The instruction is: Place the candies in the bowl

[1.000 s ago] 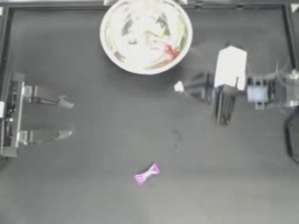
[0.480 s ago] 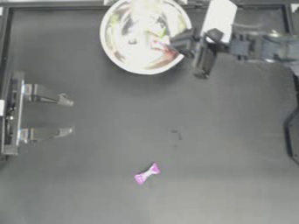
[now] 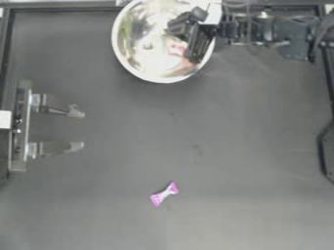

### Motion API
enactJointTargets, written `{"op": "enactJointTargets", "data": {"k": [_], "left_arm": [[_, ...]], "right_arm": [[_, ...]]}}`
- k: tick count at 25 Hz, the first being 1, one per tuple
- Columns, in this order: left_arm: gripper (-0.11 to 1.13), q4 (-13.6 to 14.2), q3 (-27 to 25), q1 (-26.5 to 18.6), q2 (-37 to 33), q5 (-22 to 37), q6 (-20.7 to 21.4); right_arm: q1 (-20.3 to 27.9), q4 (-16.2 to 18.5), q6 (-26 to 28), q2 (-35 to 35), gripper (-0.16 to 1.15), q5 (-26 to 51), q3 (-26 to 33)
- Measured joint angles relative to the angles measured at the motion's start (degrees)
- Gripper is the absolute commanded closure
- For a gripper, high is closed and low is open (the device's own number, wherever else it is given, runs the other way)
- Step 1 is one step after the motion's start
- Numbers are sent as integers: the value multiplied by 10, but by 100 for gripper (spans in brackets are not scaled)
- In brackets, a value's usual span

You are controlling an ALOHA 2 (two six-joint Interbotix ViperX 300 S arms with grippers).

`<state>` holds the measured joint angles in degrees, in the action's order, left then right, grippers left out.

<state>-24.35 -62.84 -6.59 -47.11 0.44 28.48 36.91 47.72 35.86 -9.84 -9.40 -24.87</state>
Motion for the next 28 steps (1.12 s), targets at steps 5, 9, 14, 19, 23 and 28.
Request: {"op": "enactJointTargets", "data": {"k": [5, 9, 14, 19, 23, 28], "left_arm": [[10, 0, -1, -2, 10, -9, 0], [10, 0, 0, -3, 11, -10, 0], [10, 0, -1, -3, 11, -10, 0], [10, 1, -1, -3, 11, -11, 0], [10, 0, -1, -4, 10, -11, 0], [10, 0, -1, -4, 8, -11, 0]], "right_arm": [[10, 1, 0, -29, 31, 8, 25], [11, 2, -1, -42, -11, 11, 40], [10, 2, -1, -43, 1, 10, 40], [-9, 0, 4, 7, 0, 4, 0], [-25, -13, 7, 76, 0, -31, -50], [-62, -28, 9, 166, 0, -73, -124]]}}
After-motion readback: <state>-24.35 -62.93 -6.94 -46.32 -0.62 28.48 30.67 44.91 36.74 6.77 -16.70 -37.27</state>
